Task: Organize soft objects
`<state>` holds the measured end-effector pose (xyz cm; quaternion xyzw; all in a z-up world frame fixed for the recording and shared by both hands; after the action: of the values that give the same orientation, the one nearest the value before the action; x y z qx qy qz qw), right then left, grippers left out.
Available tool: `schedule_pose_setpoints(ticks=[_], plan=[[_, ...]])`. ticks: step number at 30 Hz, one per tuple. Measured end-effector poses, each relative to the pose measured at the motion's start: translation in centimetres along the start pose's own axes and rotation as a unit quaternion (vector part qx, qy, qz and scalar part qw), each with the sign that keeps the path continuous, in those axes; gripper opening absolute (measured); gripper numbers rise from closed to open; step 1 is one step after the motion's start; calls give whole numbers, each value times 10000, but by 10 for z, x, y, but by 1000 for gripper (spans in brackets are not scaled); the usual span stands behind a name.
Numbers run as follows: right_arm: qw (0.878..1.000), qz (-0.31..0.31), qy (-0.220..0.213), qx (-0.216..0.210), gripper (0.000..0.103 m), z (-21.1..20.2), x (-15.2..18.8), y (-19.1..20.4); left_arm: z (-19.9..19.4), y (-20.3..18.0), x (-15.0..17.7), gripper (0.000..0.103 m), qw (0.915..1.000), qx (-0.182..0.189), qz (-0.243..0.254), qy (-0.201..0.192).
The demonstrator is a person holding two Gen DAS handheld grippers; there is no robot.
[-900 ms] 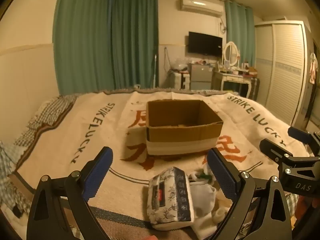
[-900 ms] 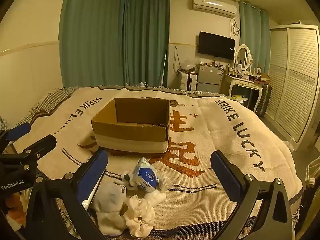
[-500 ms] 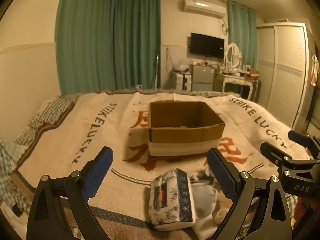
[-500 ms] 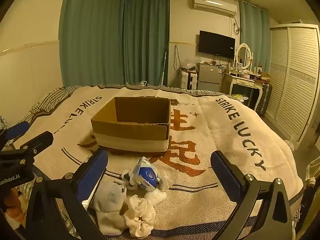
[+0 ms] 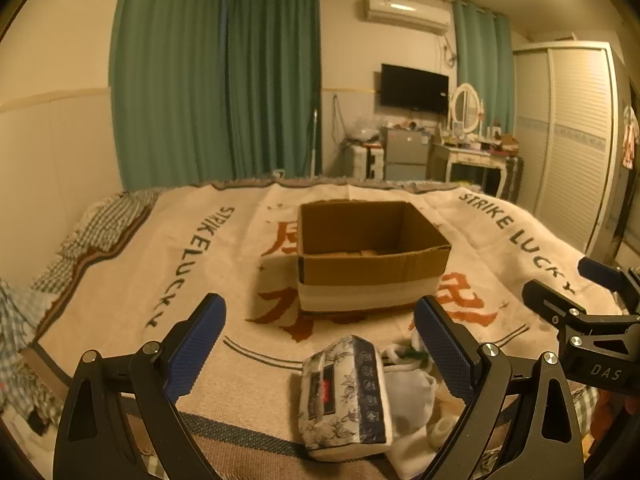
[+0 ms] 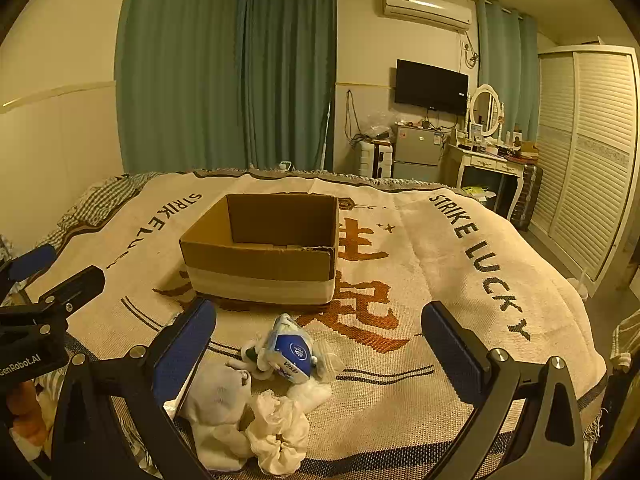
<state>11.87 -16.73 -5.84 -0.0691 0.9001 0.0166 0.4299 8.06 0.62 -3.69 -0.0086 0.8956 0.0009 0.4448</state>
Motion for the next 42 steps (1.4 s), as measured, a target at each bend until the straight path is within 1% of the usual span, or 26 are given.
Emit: schedule_pose_setpoints(ticks=[42], plan=[[10000,10,30,16,103,0,4,0,2,-2,4,97,10000,-21,59,9]])
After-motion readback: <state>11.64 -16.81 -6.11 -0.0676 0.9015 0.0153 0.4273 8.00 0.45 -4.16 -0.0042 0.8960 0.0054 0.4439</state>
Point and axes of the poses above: each gripper's, at about its wrist camera, not at the fingertips, and z roughly the way its jaws point, y to its left, x to its underside, the point moved 9 cm from there along z, roughly the way its jaws point, and after that the axes turned 11 degrees about y, right-handed, at the moved point
